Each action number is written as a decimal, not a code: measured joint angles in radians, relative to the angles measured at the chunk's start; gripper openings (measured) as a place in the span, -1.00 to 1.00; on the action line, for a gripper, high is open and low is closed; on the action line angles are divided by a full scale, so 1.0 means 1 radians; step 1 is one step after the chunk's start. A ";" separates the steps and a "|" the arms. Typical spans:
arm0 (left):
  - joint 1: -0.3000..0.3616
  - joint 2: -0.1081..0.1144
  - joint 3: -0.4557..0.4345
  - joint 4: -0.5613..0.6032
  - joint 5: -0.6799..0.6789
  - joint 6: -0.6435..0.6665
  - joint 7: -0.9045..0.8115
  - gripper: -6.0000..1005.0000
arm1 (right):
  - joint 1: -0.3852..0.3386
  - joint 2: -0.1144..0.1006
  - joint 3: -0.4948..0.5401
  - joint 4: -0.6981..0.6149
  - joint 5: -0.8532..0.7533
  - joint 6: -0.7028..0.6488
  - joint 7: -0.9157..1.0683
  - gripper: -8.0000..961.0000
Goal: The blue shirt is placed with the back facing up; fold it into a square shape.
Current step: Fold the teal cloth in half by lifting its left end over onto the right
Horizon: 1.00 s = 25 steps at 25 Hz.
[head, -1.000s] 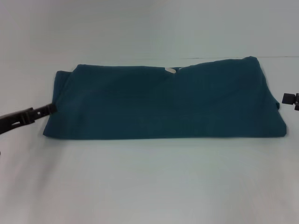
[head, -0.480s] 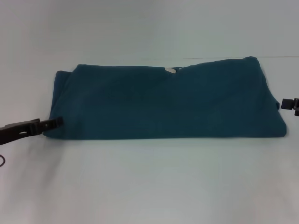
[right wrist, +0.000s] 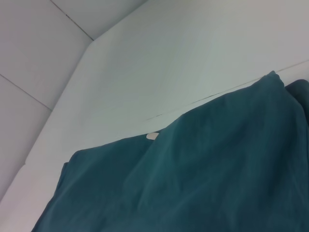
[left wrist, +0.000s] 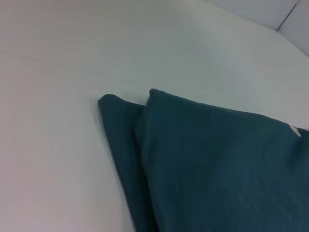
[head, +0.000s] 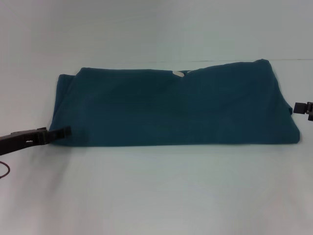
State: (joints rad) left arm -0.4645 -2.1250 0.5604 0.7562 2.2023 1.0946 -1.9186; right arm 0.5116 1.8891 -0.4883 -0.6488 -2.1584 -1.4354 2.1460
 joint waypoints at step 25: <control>-0.013 0.000 0.018 0.002 0.027 -0.038 -0.015 0.15 | 0.004 0.001 0.005 0.000 0.008 0.014 0.002 0.90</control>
State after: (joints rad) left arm -0.4773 -2.1255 0.5782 0.7587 2.2293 1.0570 -1.9334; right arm 0.5154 1.8899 -0.4828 -0.6488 -2.1507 -1.4218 2.1477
